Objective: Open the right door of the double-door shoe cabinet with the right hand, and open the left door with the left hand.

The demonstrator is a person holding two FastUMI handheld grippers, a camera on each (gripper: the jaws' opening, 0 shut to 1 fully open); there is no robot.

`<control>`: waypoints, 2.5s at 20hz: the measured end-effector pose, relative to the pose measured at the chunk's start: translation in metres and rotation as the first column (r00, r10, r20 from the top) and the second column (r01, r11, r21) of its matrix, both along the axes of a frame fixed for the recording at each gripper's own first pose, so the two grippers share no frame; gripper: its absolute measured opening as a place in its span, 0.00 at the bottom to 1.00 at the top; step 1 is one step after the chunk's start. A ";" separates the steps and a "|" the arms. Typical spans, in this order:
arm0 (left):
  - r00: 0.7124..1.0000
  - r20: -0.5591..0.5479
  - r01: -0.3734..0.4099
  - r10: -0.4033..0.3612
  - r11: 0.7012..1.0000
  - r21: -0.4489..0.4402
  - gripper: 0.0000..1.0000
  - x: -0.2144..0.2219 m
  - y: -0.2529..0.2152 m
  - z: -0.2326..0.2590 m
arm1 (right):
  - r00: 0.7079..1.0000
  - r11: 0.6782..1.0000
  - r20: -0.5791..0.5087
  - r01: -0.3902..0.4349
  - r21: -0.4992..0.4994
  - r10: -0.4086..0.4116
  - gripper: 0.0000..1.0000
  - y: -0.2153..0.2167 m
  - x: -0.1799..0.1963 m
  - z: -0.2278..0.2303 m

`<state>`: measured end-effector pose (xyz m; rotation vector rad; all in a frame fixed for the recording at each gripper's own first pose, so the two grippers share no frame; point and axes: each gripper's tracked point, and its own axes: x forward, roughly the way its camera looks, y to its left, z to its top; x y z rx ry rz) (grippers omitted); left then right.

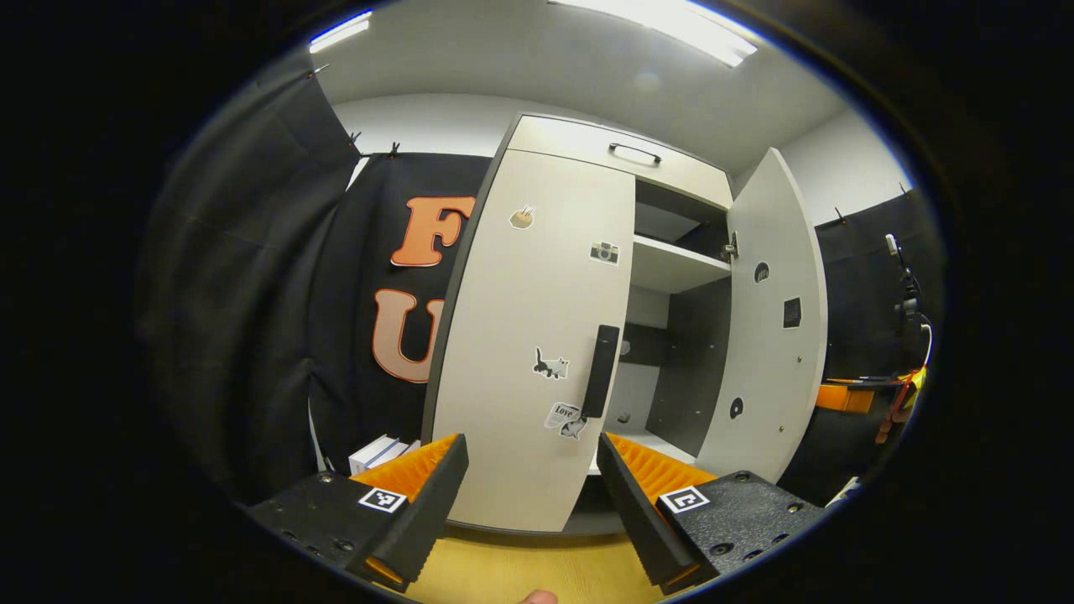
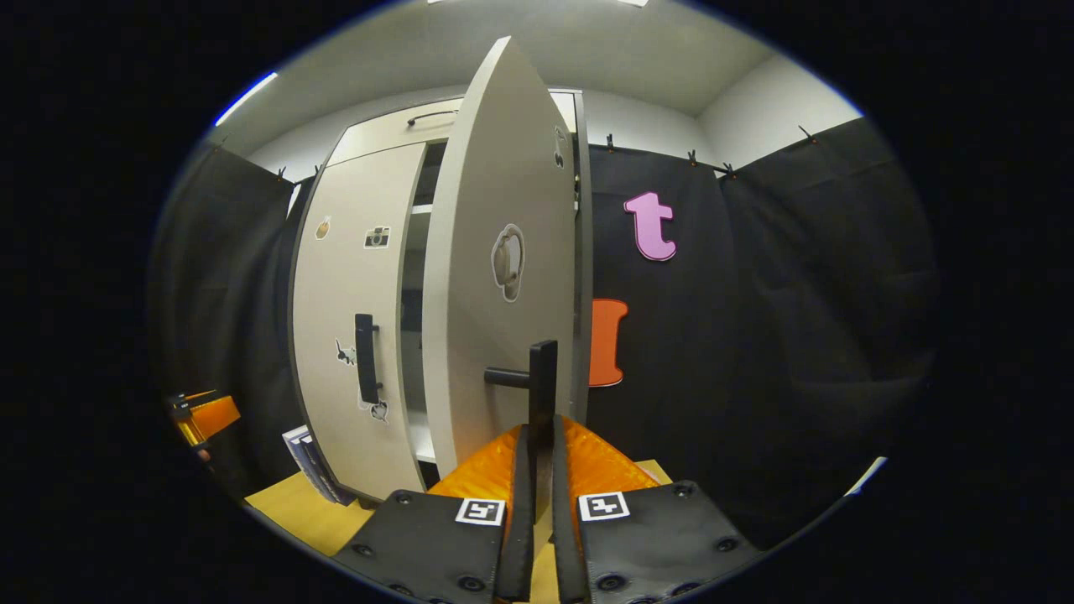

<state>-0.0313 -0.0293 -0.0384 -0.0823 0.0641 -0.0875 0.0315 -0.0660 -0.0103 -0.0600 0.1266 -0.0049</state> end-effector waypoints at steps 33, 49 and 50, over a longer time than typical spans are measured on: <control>1.000 -0.017 0.001 0.000 0.998 0.056 0.94 0.011 -0.009 -0.005 | 0.997 0.997 0.033 0.075 -0.003 -0.075 0.09 -0.073 -0.045 0.006; 0.986 0.012 0.163 -0.165 0.981 0.109 0.94 0.171 -0.107 0.007 | 0.994 0.993 -0.006 0.113 0.045 -0.113 0.94 -0.062 -0.136 -0.008; 0.987 0.009 0.156 -0.158 0.981 0.117 0.94 0.179 -0.108 0.003 | 0.994 0.993 -0.009 0.108 0.045 -0.108 0.94 -0.060 -0.136 -0.009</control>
